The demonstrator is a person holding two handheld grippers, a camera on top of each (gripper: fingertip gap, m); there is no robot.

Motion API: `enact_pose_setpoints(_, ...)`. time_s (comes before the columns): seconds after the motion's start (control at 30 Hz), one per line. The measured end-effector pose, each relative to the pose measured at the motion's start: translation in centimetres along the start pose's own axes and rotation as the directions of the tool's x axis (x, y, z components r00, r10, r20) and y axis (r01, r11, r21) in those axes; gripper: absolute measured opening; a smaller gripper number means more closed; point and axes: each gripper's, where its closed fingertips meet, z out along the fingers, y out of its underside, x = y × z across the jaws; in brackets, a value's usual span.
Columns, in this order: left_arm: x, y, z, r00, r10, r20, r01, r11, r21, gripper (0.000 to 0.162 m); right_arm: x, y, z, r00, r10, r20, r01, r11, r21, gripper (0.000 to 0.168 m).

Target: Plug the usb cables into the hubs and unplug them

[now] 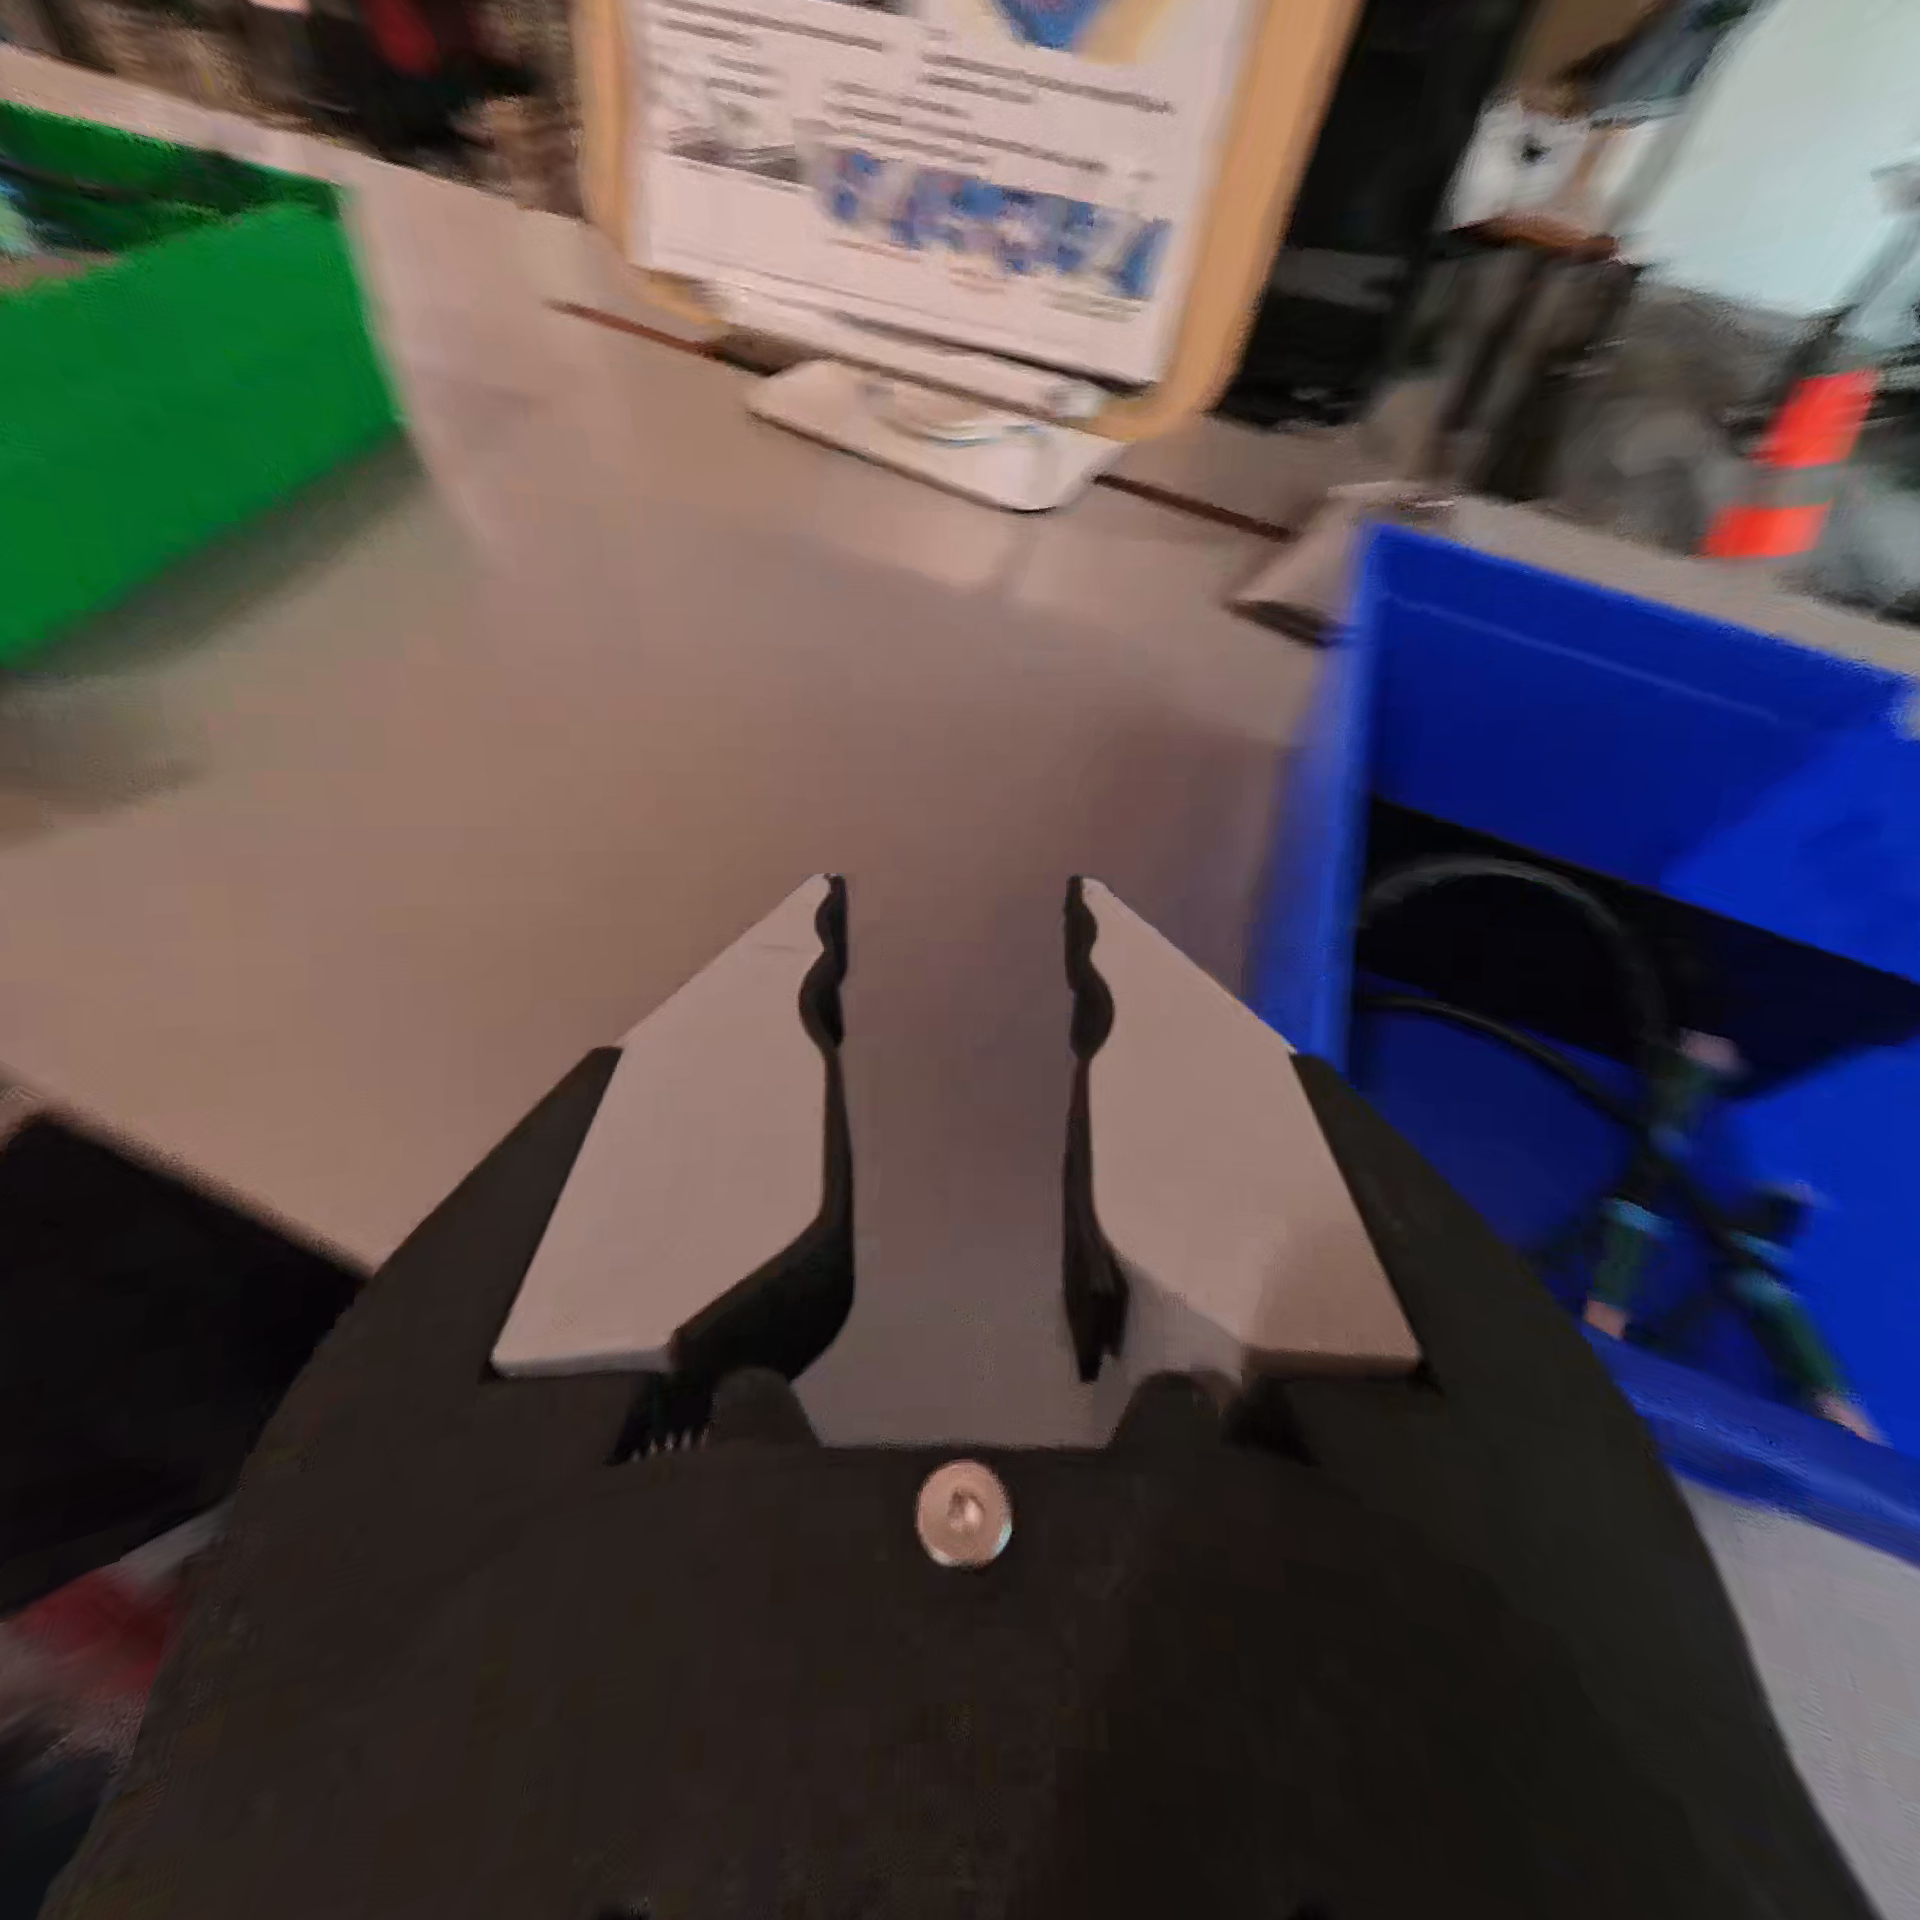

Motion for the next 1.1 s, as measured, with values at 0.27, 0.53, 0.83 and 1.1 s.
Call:
enact_pose_setpoints(0.27,-1.7,-0.4,-1.9,0.998,0.03,0.055,-0.031,1.0,0.007,0.074,-11.6,-0.9,7.8,0.877,-0.044,0.479,0.089,0.993,-0.073,0.066)
enact_pose_setpoints(0.53,-10.6,-3.2,-4.3,0.971,0.073,0.226,-0.058,0.996,-0.072,0.075,-14.5,-1.9,21.1,0.855,-0.152,0.496,0.169,0.986,0.011,0.06)
enact_pose_setpoints(0.83,-22.0,-9.9,1.4,0.929,-0.085,0.361,0.136,0.984,-0.119,0.073,-13.4,-2.1,21.9,0.871,-0.286,0.401,0.284,0.957,0.067,0.056)
enact_pose_setpoints(1.1,-28.0,-9.2,7.8,0.859,0.003,0.512,0.18,0.934,-0.308,0.042,-12.7,-2.1,22.1,0.888,-0.269,0.373,0.268,0.962,0.057,0.055)
